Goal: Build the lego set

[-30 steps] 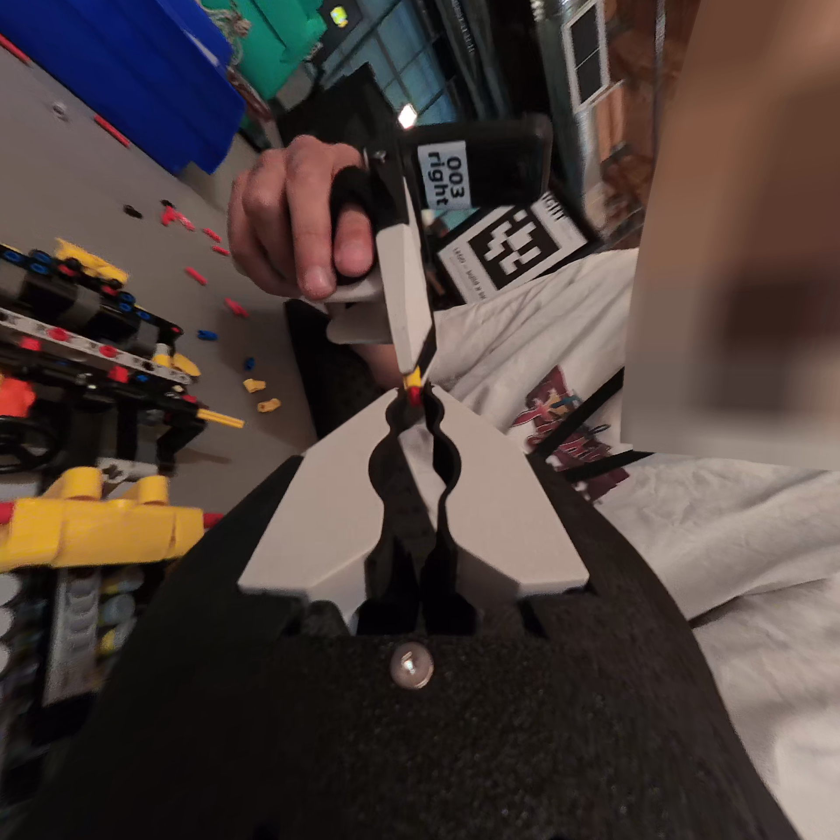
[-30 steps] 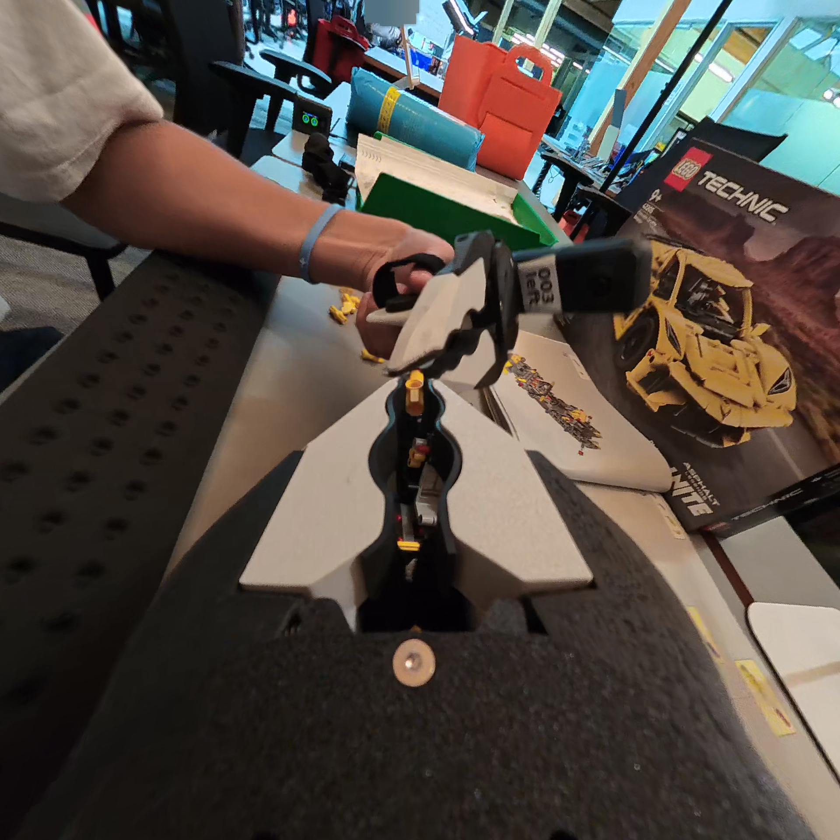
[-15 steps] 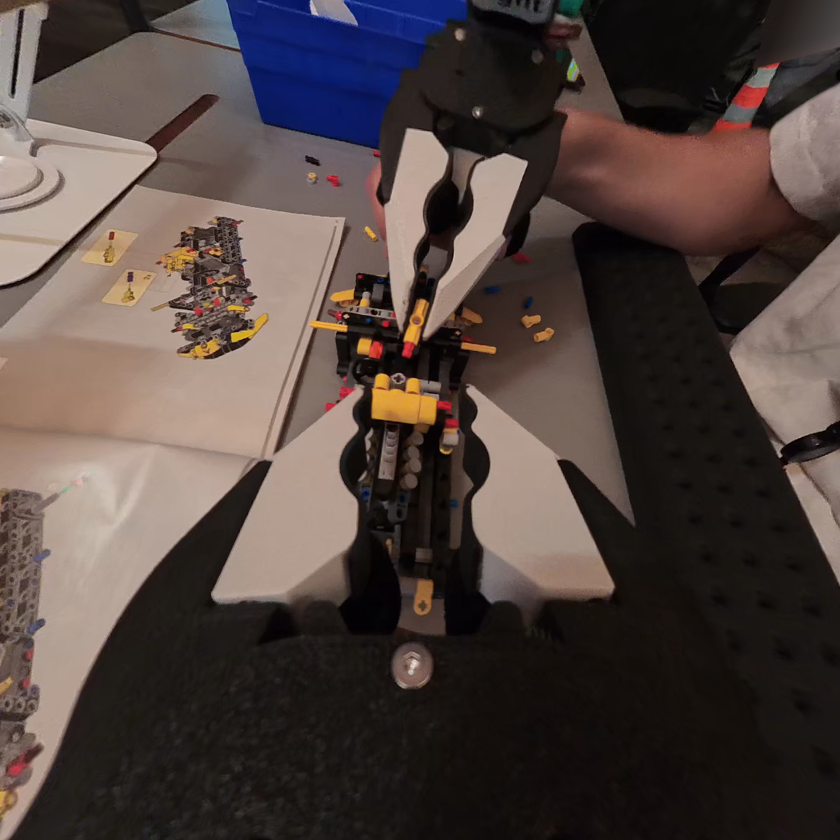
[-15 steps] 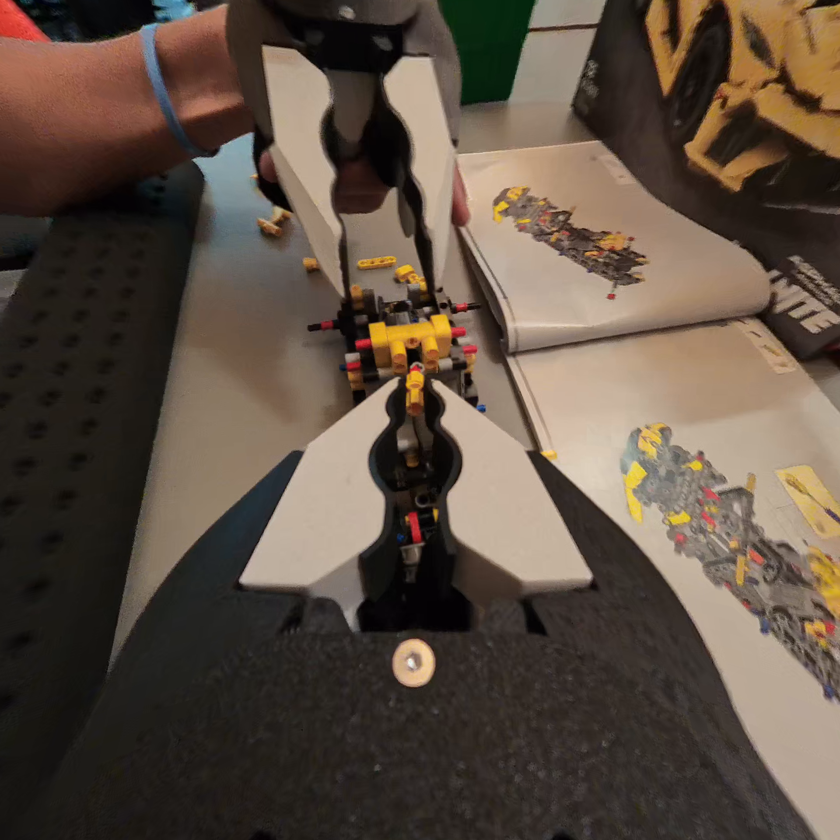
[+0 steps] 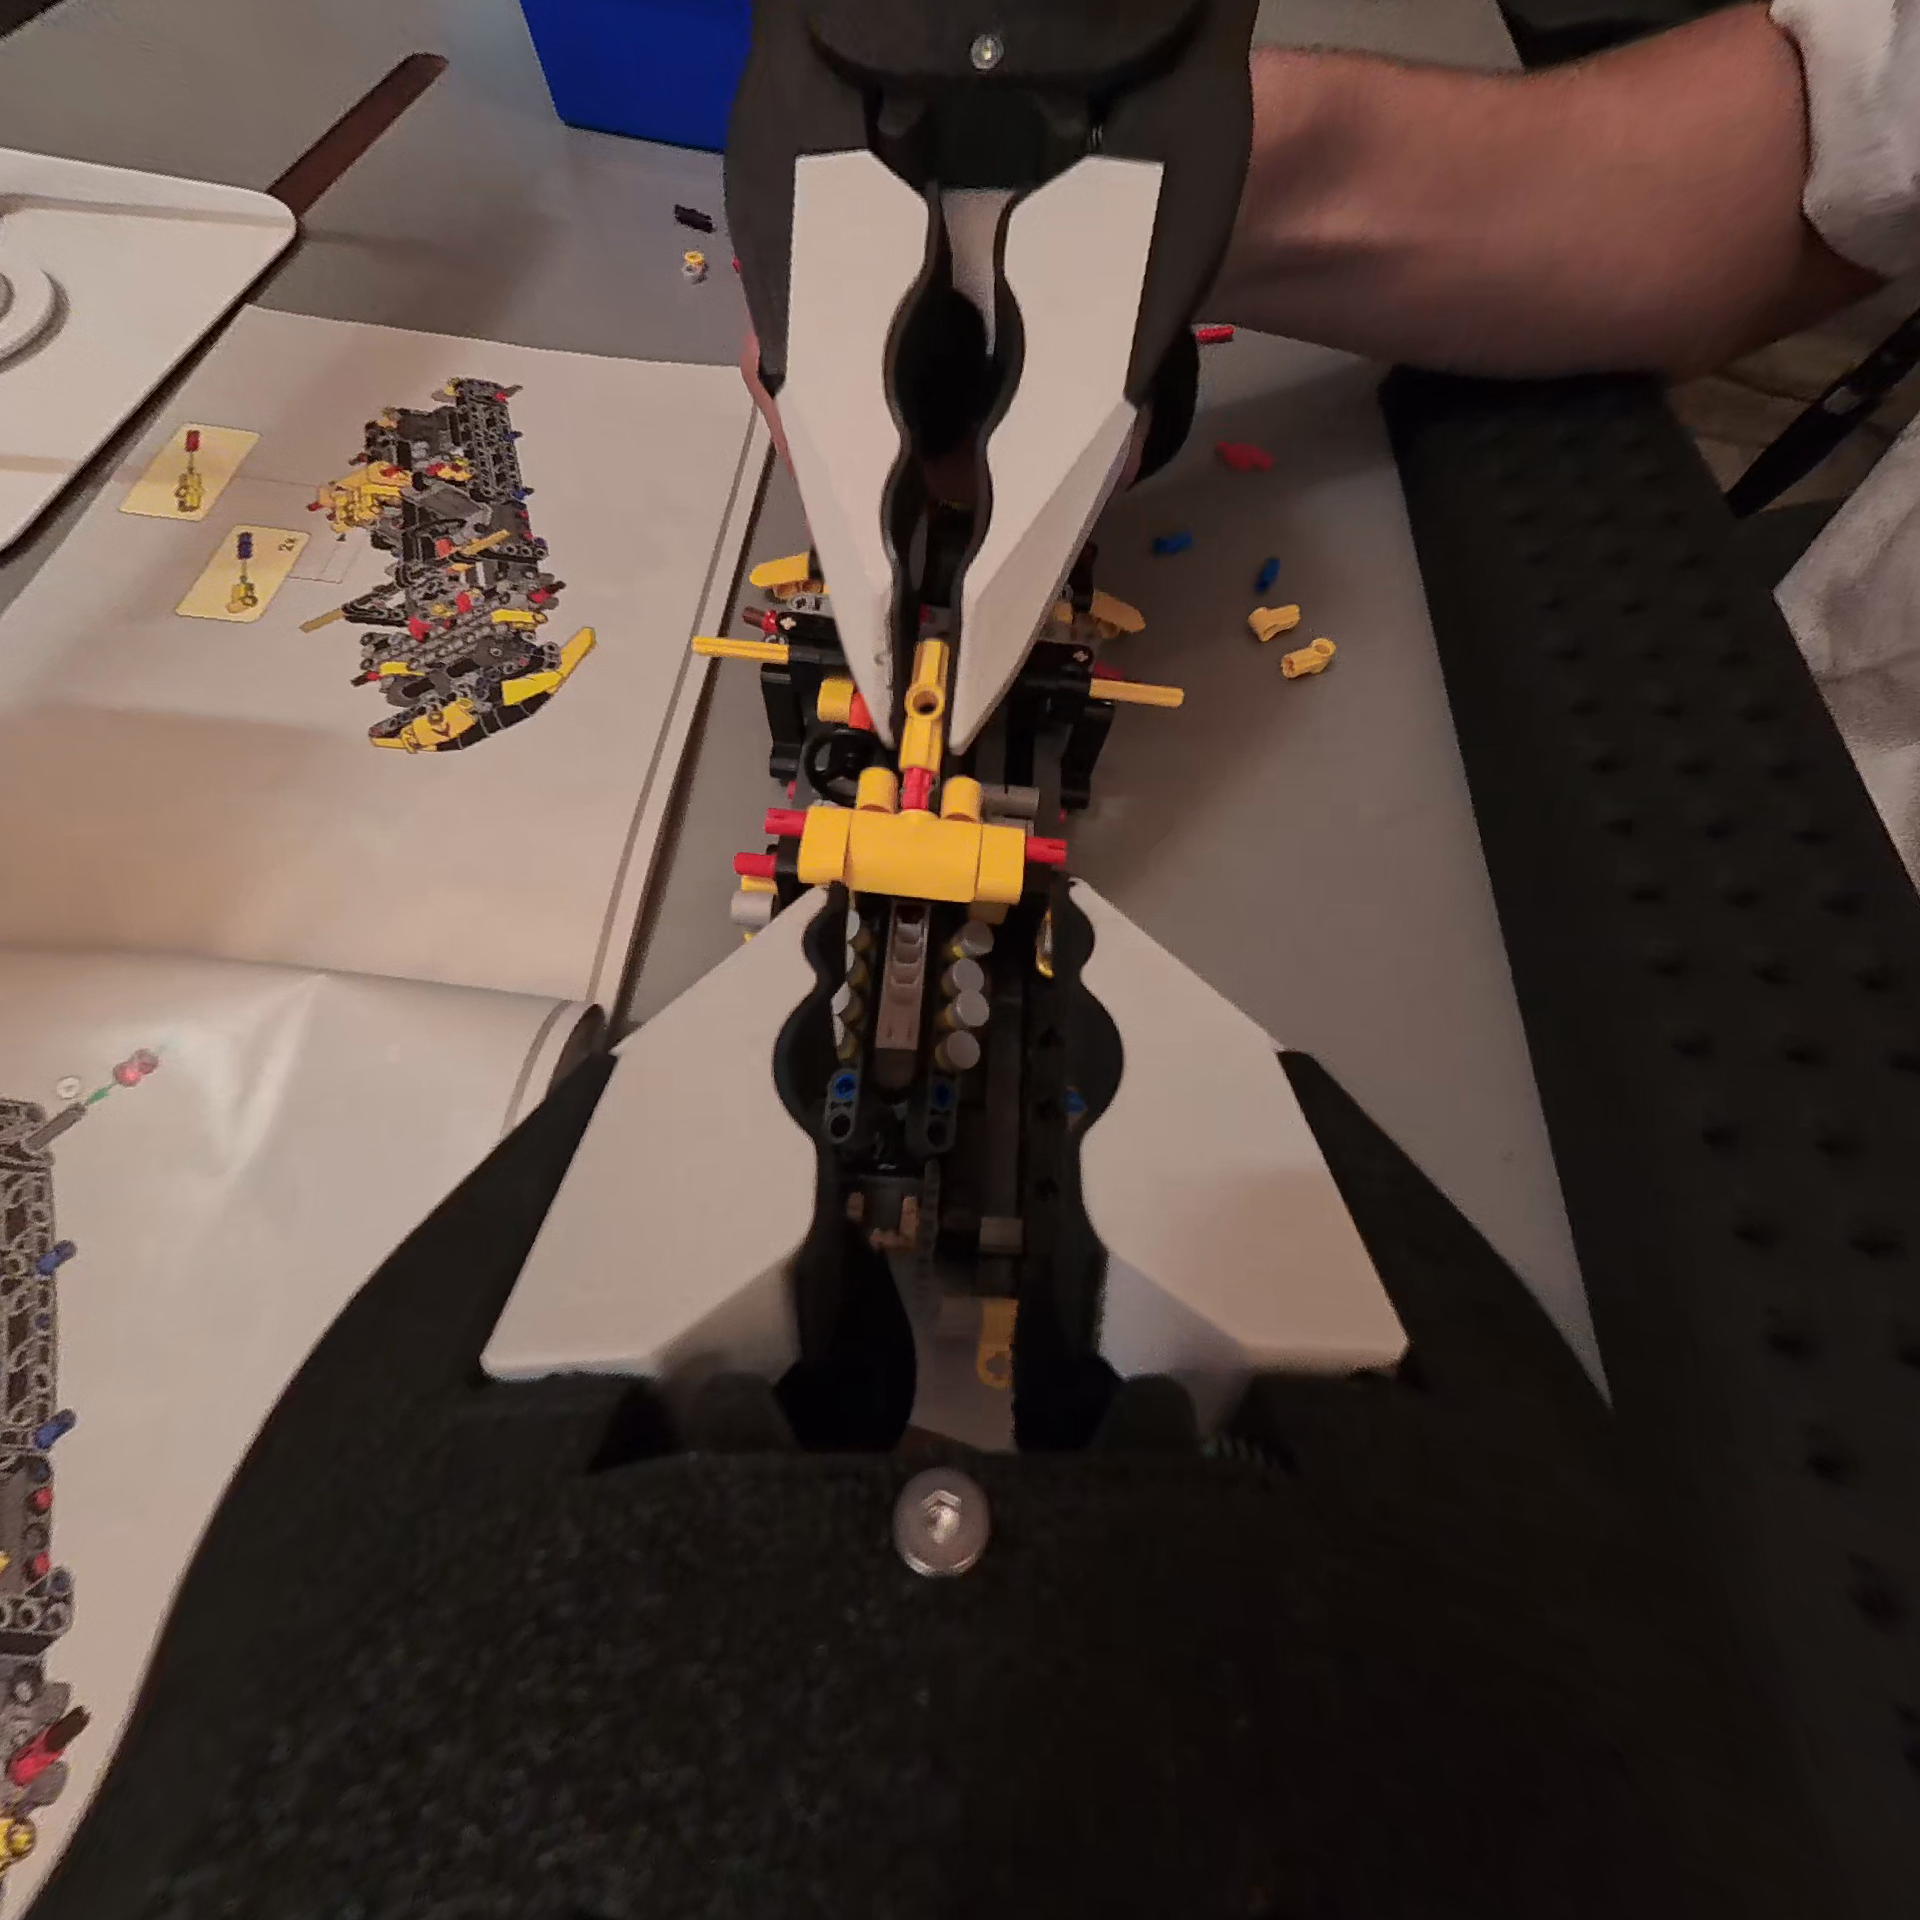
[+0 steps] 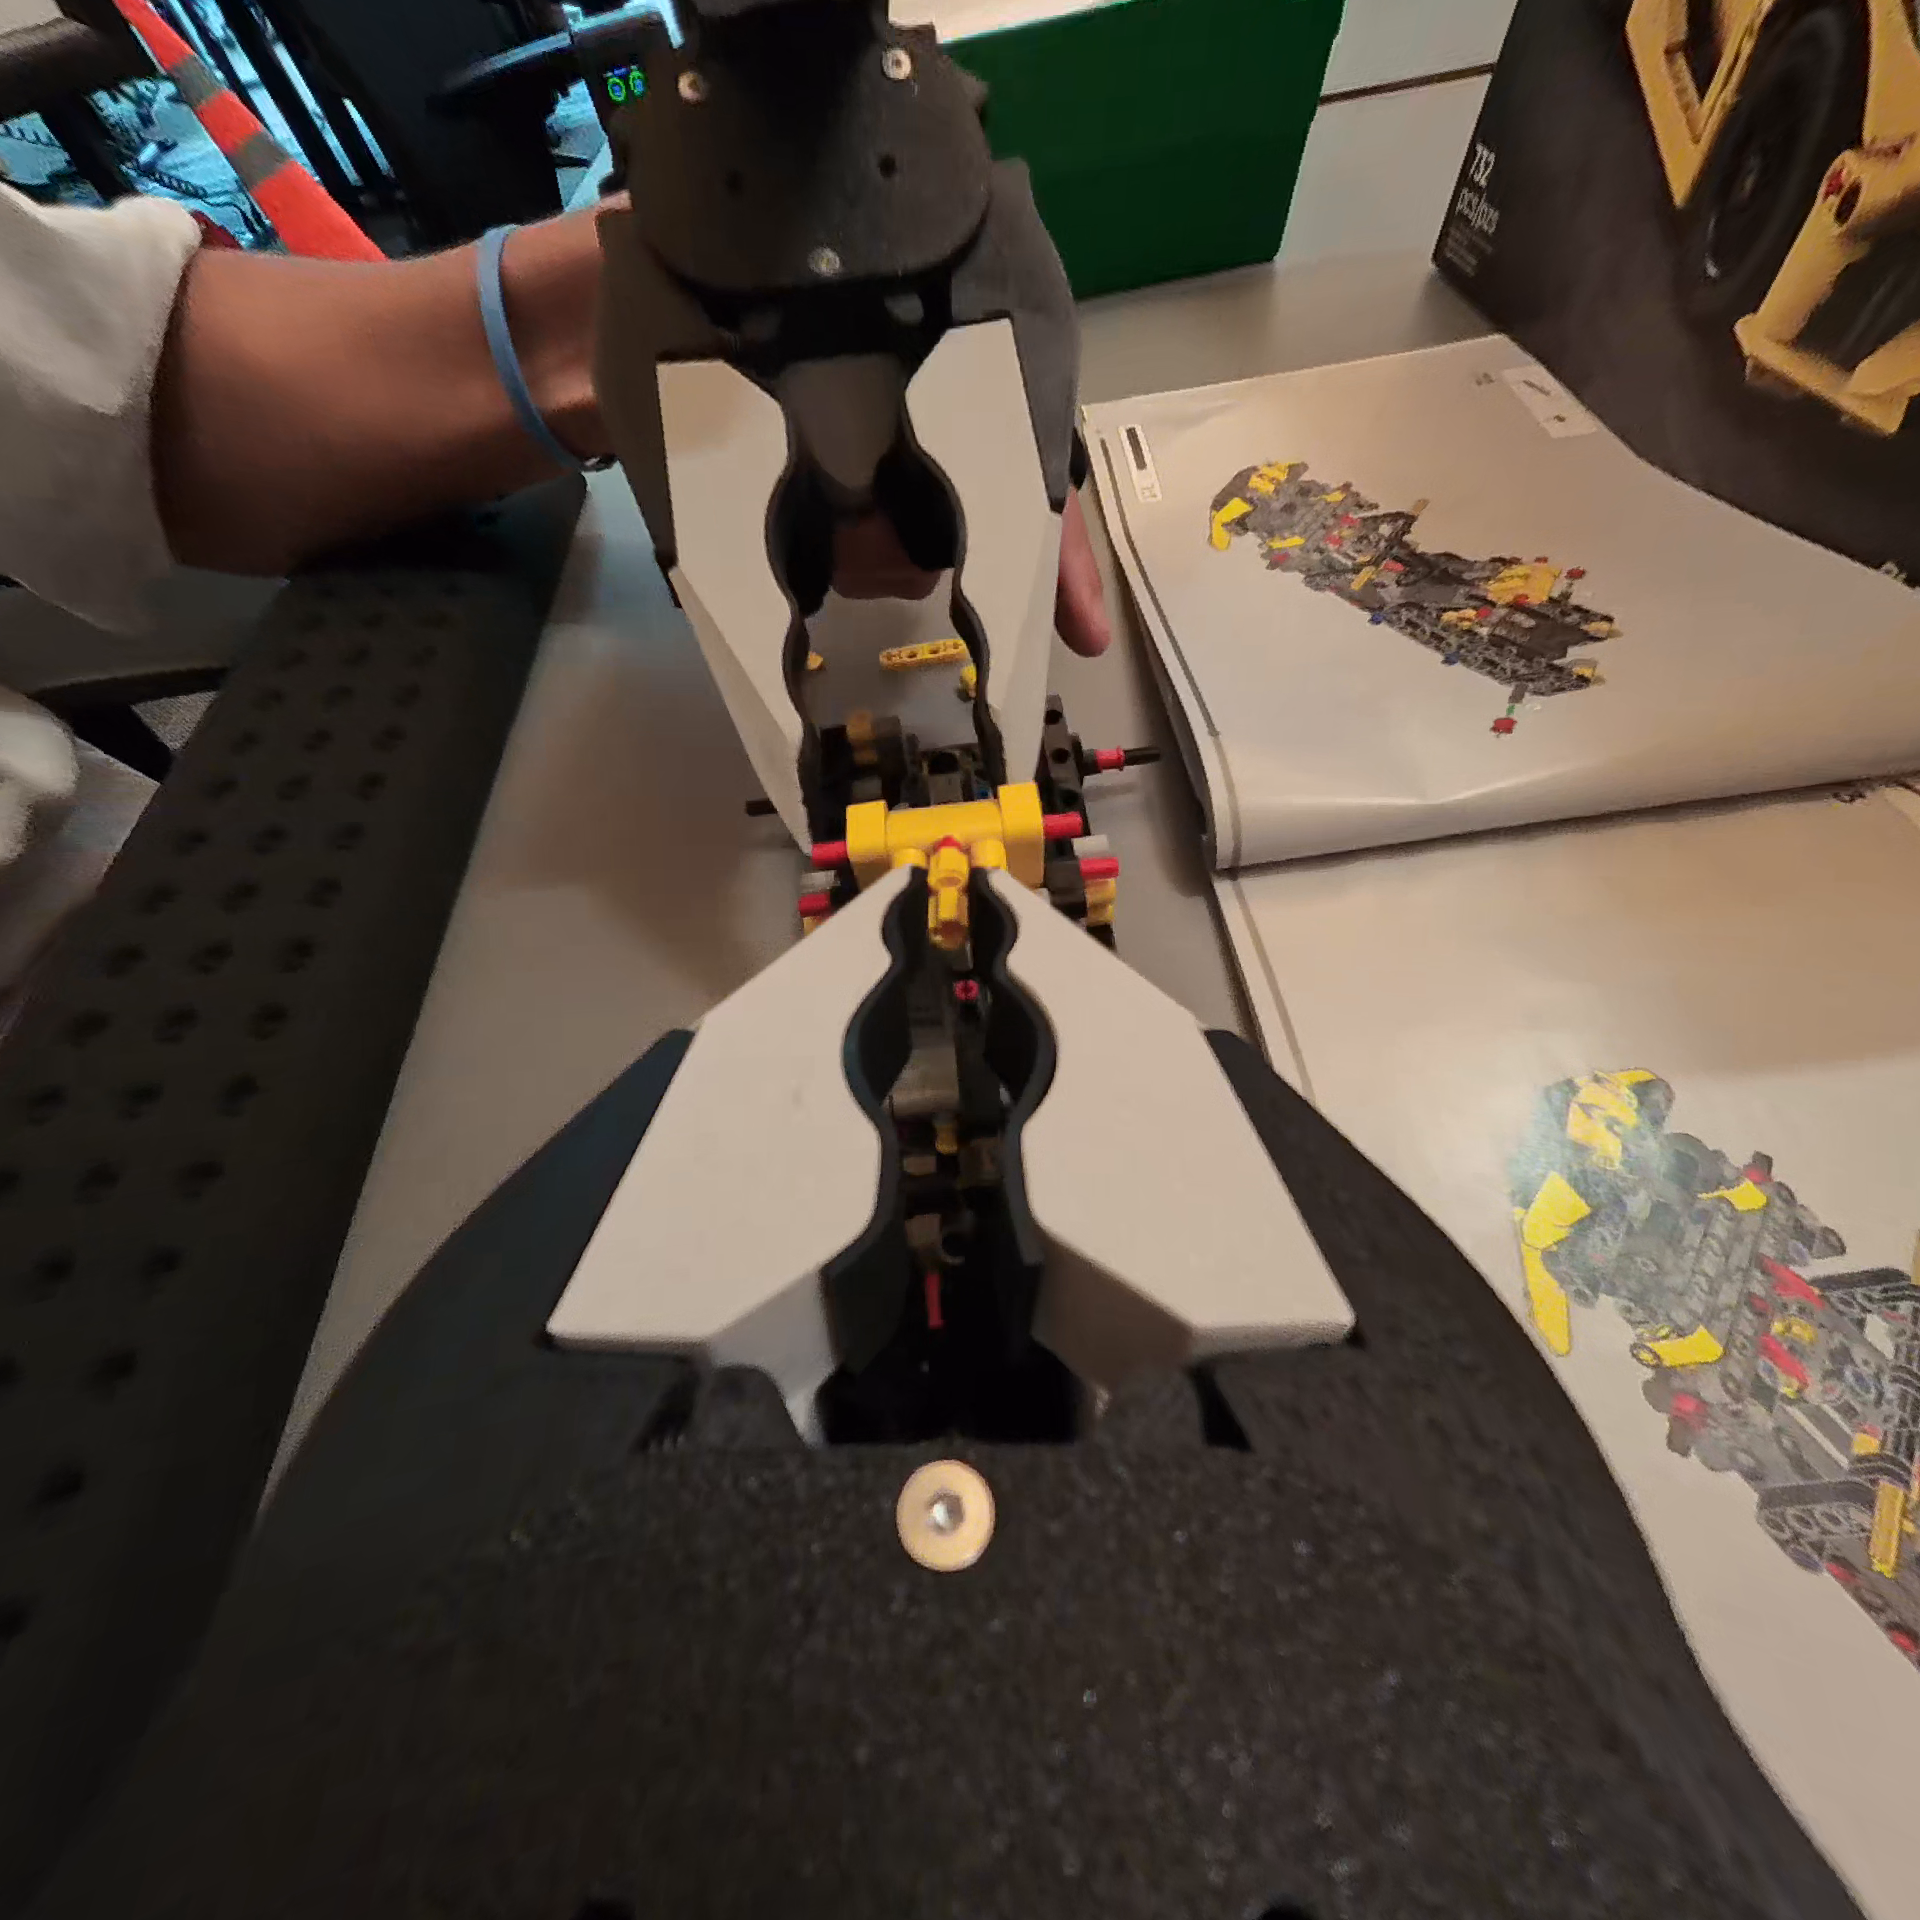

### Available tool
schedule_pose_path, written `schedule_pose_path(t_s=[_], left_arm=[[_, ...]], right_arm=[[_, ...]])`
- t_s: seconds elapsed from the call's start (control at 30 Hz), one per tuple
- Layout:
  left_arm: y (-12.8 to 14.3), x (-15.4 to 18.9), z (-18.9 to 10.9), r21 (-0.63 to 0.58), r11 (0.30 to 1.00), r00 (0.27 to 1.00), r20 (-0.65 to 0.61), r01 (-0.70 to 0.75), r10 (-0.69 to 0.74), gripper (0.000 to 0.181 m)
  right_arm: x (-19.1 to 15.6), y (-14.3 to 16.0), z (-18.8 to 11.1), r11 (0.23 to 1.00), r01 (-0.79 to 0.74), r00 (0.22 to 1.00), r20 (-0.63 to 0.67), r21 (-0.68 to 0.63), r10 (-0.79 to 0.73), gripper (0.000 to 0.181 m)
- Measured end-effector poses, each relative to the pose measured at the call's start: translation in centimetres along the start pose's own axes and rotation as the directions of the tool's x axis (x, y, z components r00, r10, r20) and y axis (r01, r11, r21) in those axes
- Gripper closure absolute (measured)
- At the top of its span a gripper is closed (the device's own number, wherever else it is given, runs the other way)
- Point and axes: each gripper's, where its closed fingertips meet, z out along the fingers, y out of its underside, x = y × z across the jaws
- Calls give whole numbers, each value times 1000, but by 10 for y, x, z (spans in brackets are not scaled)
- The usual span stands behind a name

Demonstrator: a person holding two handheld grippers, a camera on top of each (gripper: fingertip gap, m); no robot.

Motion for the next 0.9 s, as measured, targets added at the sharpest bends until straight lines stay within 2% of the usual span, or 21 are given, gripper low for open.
schedule_pose_path(t_s=[0.33,0.6,0.67,0.9], left_arm=[[-2,-4,3,52,998,999,39,24,-26,147],[0,-5,5,27,1000,995,96,-3,0,149],[0,-5,5,30,1000,995,96,3,-6,149],[-1,-3,7,39,999,995,95,9,-13,150]], right_arm=[[0,3,0,999,-45,999,16,-14,45,175],[0,4,1,996,-82,996,23,-27,83,175],[0,11,4,994,-83,996,18,-65,85,175],[-1,10,2,989,-139,988,53,-56,142,175]])
